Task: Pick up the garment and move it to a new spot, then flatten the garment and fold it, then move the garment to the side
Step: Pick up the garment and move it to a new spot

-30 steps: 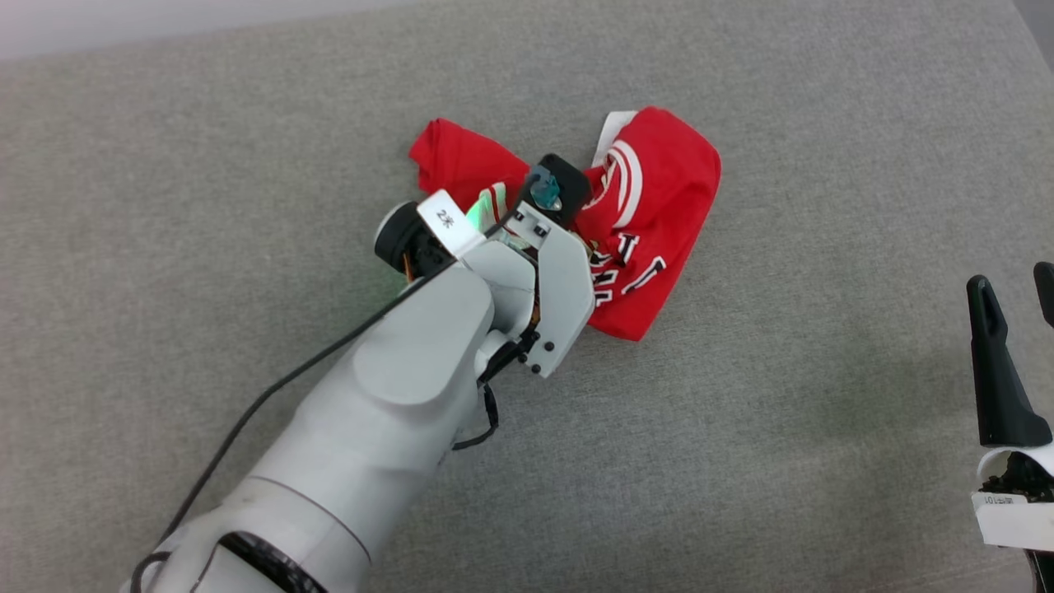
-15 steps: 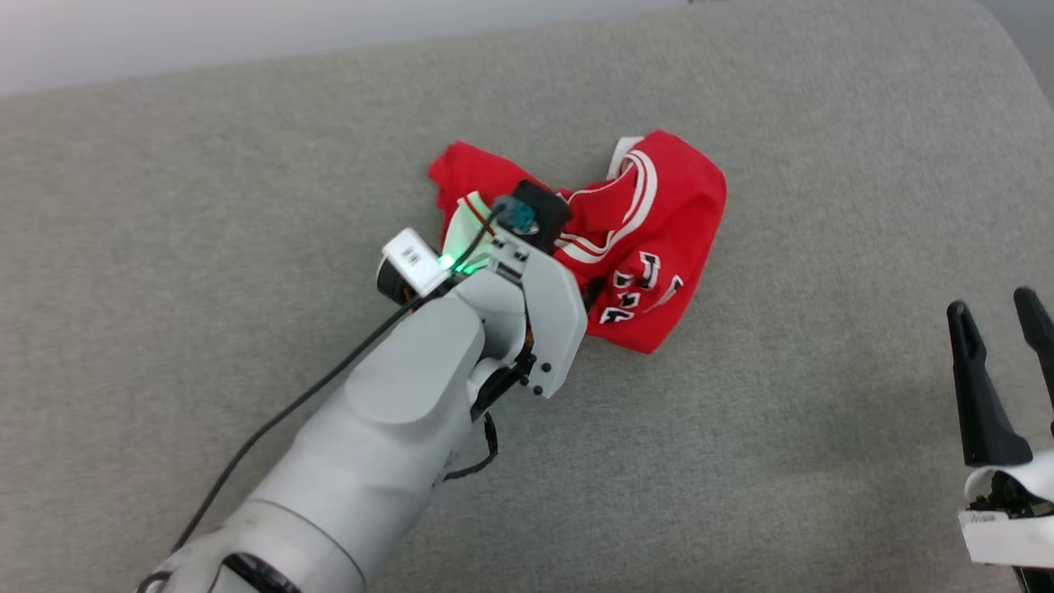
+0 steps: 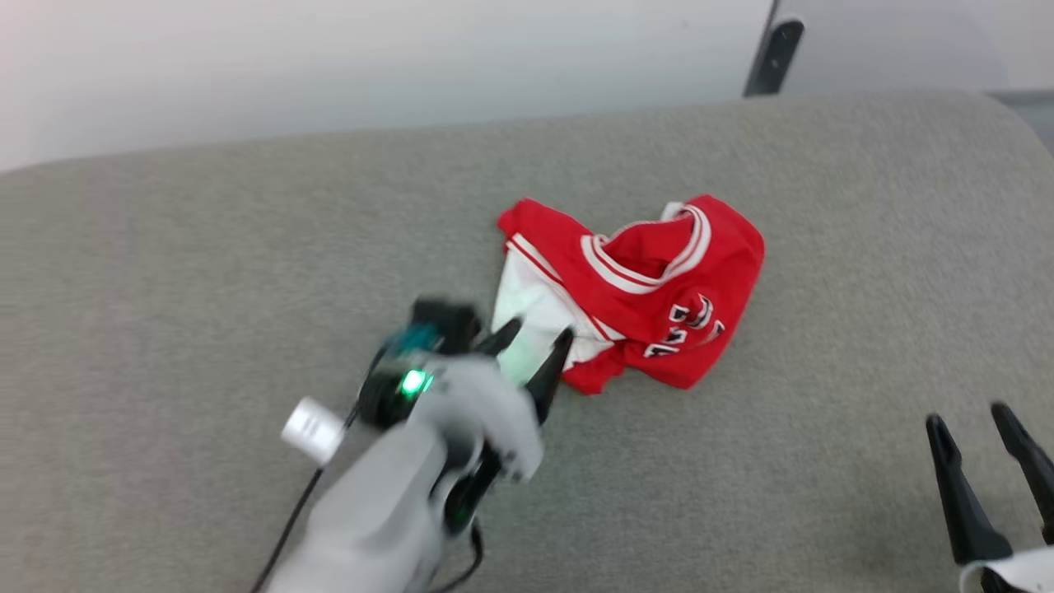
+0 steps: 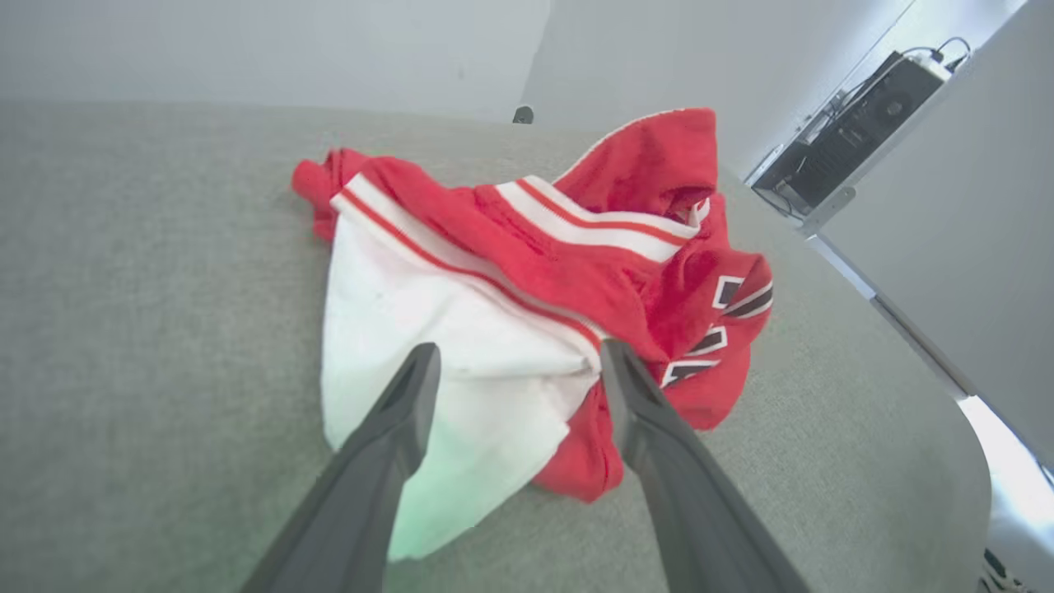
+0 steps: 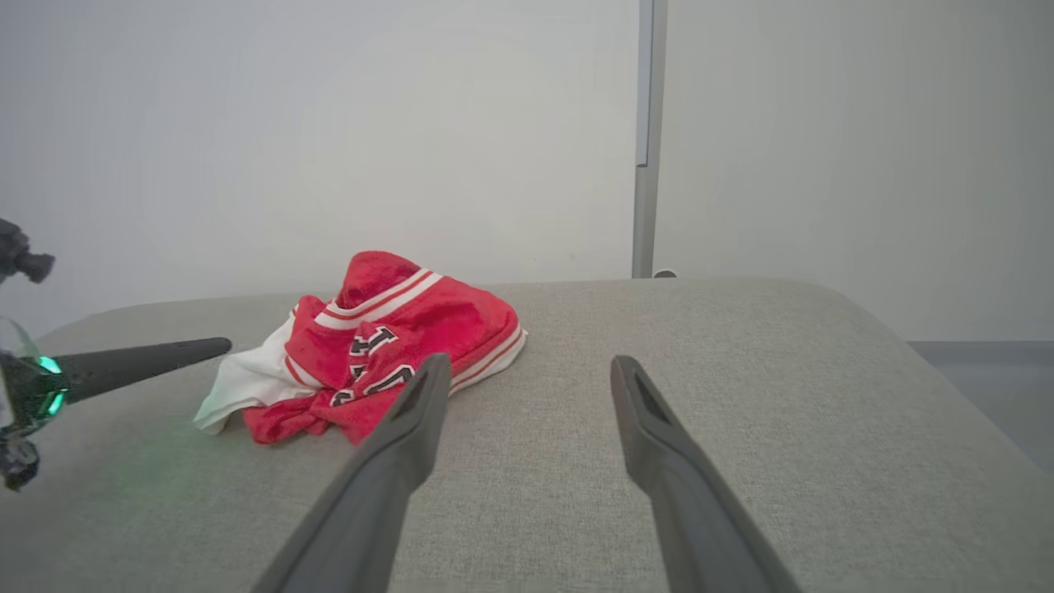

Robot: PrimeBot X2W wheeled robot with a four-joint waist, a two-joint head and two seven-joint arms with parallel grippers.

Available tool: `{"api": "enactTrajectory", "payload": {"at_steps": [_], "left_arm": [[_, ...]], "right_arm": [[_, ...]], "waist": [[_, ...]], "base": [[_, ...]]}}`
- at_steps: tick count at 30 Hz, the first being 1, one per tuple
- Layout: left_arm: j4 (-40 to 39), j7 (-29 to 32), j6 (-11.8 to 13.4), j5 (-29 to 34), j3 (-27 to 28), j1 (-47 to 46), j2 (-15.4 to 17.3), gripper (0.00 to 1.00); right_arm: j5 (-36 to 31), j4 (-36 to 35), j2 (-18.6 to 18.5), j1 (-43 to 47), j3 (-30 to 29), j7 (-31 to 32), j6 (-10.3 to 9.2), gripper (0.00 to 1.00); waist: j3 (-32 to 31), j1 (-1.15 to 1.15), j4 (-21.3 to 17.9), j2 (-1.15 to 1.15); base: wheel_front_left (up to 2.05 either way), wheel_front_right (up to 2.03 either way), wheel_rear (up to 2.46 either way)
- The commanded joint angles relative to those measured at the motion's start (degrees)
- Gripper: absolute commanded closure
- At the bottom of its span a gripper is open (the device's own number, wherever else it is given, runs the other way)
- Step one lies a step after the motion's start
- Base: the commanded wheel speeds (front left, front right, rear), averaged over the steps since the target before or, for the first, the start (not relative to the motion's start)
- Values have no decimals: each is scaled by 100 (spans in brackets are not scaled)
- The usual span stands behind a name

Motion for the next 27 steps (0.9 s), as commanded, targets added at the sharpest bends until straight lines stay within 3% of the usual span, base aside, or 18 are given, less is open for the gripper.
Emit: {"api": "enactTrajectory", "payload": {"at_steps": [1, 7, 15, 20, 27], "left_arm": [[-98, -165, 29, -114, 91, 288, 81, 0], [-600, -635, 86, -470, 386, 1419, 294, 0], [-1705, -868, 629, -442, 951, 2946, 555, 0], [-2871, -862, 1201, 260, 1649, 3898, 596, 0], [-4009, -865, 1668, 1662, 2219, 4815, 401, 0]], "right_arm": [[-72, 54, 22, 135, -67, -28, -4, 0], [-139, 219, 92, 542, -329, -28, -4, 0], [-289, 355, 122, 852, -471, -28, -4, 0], [-331, 429, 205, 940, -590, -27, -4, 0], [-292, 482, 249, 967, -746, -28, -4, 0]], "waist": [[-294, 0, 281, 0], [-497, 0, 523, 0], [-782, 0, 665, 0], [-925, 0, 704, 0], [-972, 0, 671, 0]], "base": [[0, 0, 0], [0, 0, 0], [0, 0, 0], [0, 0, 0], [0, 0, 0]]}}
